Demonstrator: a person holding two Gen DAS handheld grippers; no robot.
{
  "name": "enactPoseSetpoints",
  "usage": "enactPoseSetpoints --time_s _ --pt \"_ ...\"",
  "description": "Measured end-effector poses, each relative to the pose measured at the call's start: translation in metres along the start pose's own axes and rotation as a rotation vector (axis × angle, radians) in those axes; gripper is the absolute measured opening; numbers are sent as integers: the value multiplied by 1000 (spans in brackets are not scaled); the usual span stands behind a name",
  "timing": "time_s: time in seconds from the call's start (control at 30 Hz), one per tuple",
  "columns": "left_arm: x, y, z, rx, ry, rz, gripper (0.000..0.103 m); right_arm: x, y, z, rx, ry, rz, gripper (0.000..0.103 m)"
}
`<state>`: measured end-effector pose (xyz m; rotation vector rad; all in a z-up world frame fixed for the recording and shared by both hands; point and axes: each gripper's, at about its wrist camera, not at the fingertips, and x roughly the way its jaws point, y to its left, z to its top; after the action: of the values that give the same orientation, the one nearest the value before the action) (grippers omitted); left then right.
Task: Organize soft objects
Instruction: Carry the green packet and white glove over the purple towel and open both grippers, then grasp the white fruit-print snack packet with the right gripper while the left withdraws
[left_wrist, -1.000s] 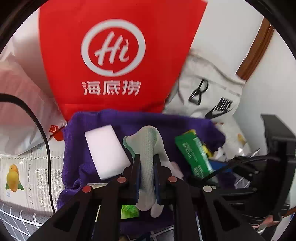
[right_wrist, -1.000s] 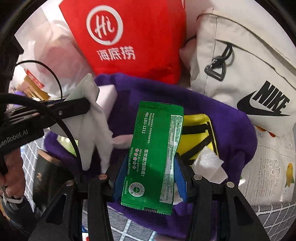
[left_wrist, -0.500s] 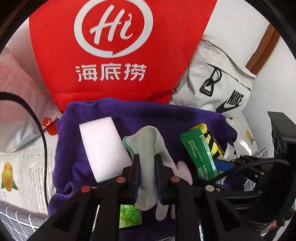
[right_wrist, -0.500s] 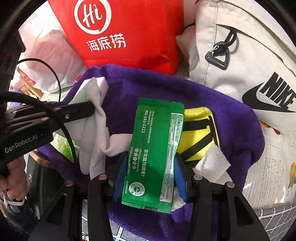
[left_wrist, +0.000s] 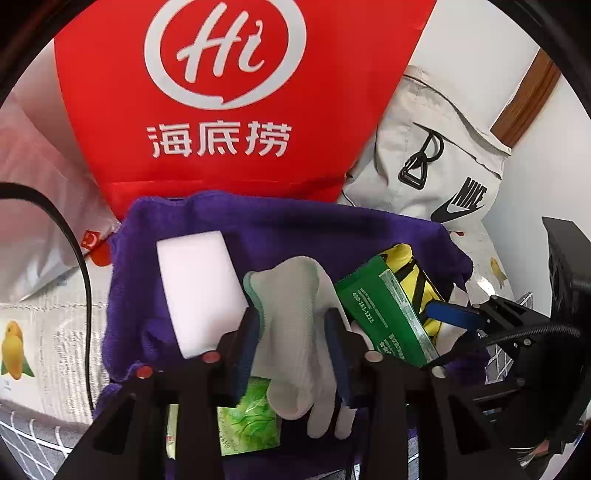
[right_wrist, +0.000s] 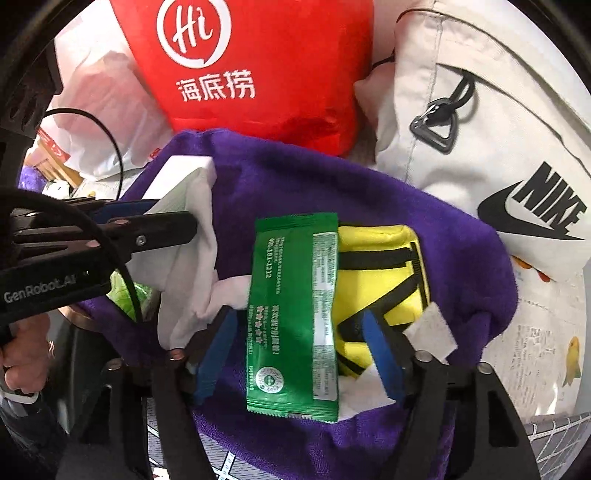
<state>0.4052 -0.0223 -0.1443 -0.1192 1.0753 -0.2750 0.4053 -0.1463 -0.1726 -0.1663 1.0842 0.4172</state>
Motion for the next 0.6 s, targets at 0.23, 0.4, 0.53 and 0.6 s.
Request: enactPoseSetpoints --time_s 0.23,0.4,0.53,0.6 --pt "-19 -4 2 31 -32 48 66 -13 2 6 23 -28 23 73" --pt "-39 -1 1 33 -57 66 66 -41 -3 3 55 -72 25 73" --pt "-60 5 -1 27 -82 74 66 -66 -3 -2 69 -88 6 73" --pt "-71 5 -3 28 -100 87 66 -80 -3 -7 73 -99 -5 73"
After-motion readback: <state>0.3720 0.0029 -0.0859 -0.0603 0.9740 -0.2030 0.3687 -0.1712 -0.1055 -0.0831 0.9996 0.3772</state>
